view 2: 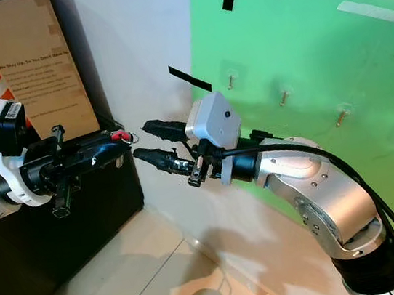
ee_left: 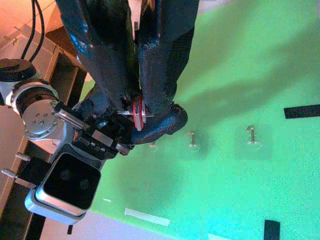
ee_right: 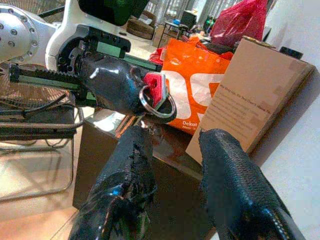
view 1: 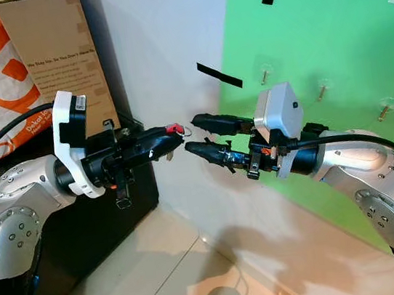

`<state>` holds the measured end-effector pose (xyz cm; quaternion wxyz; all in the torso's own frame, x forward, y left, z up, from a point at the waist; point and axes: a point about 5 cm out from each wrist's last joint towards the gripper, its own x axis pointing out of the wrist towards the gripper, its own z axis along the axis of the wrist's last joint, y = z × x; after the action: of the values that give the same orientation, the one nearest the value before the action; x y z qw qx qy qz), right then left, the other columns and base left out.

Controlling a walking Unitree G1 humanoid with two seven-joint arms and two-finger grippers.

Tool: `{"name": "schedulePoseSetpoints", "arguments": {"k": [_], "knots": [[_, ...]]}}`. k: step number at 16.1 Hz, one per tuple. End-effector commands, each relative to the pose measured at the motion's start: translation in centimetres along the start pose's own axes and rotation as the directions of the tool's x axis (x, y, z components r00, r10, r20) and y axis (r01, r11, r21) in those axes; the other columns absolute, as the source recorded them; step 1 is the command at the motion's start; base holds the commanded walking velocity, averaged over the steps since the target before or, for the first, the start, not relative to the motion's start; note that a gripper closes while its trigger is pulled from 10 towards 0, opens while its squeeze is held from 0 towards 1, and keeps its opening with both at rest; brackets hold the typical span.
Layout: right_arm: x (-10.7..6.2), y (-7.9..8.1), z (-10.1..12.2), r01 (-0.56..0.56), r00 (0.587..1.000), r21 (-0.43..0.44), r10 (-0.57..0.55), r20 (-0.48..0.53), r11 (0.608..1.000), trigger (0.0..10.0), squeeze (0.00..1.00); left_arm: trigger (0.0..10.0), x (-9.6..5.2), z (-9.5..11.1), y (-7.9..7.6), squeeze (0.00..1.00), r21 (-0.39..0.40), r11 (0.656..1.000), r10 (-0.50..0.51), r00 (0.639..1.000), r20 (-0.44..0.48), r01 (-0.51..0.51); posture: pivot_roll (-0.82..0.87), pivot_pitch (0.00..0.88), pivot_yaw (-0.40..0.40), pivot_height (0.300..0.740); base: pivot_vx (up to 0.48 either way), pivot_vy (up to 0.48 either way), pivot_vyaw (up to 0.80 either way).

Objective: Hang keys on a hook

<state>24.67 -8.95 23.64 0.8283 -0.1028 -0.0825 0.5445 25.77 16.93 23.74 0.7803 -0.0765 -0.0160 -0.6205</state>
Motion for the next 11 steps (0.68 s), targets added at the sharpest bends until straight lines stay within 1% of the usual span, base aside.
{"name": "schedulePoseSetpoints", "arguments": {"k": [1, 2, 3, 5, 6, 7, 8, 11], "knots": [[0.14, -0.10, 0.29, -0.006, 1.000, -0.026, 0.006, 0.001, 1.000, 10.0, 0.00, 0.0, 0.23, 0.11, 0.03, 0.00, 0.008, 1.000, -0.008, 1.000, -0.025, 0.009, 0.06, 0.000, -0.019, 0.740, 0.000, 0.000, 0.00], [0.14, -0.14, 0.31, -0.005, 1.000, -0.028, 0.005, 0.002, 1.000, 9.6, 0.00, 0.0, 0.23, 0.12, 0.05, 0.00, 0.008, 1.000, -0.009, 1.000, -0.026, 0.009, 0.06, 0.000, -0.019, 0.740, 0.000, 0.000, 0.00], [0.14, -0.16, 0.32, -0.005, 1.000, -0.029, 0.005, 0.003, 1.000, 9.6, 0.00, 0.0, 0.24, 0.12, 0.05, 0.00, 0.008, 1.000, -0.009, 1.000, -0.026, 0.009, 0.06, 0.000, -0.020, 0.740, 0.000, 0.000, 0.00], [0.15, -0.18, 0.43, -0.008, 1.000, -0.032, 0.008, 0.007, 0.999, 7.4, 0.00, 0.0, 0.19, 0.05, 0.04, 0.00, 0.007, 1.000, -0.009, 0.999, -0.032, 0.010, 0.06, 0.000, -0.019, 0.740, 0.000, 0.000, 0.00], [0.17, -0.18, 0.54, -0.013, 1.000, -0.034, 0.014, 0.009, 0.999, 5.1, 0.00, 0.0, 0.21, 0.03, 0.05, 0.00, 0.007, 1.000, -0.010, 0.999, -0.035, 0.010, 0.06, 0.000, -0.019, 0.740, 0.000, 0.000, 0.00], [0.17, -0.18, 0.55, -0.014, 1.000, -0.035, 0.014, 0.009, 0.999, 4.8, 0.00, 0.0, 0.22, 0.02, 0.05, 0.00, 0.007, 1.000, -0.010, 0.999, -0.036, 0.010, 0.06, 0.000, -0.019, 0.740, 0.000, 0.000, 0.00], [0.17, -0.18, 0.58, -0.017, 1.000, -0.036, 0.017, 0.009, 0.999, 4.2, 0.00, 0.0, 0.24, 0.02, 0.06, 0.00, 0.007, 1.000, -0.010, 0.999, -0.037, 0.010, 0.06, 0.000, -0.019, 0.740, 0.000, 0.000, 0.00], [0.19, -0.14, 0.65, -0.026, 1.000, -0.040, 0.026, 0.010, 0.999, 3.3, 0.00, 0.0, 0.27, -0.01, 0.06, 0.00, 0.006, 1.000, -0.010, 0.999, -0.040, 0.010, 0.06, 0.000, -0.019, 0.740, 0.000, 0.000, 0.00]]}}
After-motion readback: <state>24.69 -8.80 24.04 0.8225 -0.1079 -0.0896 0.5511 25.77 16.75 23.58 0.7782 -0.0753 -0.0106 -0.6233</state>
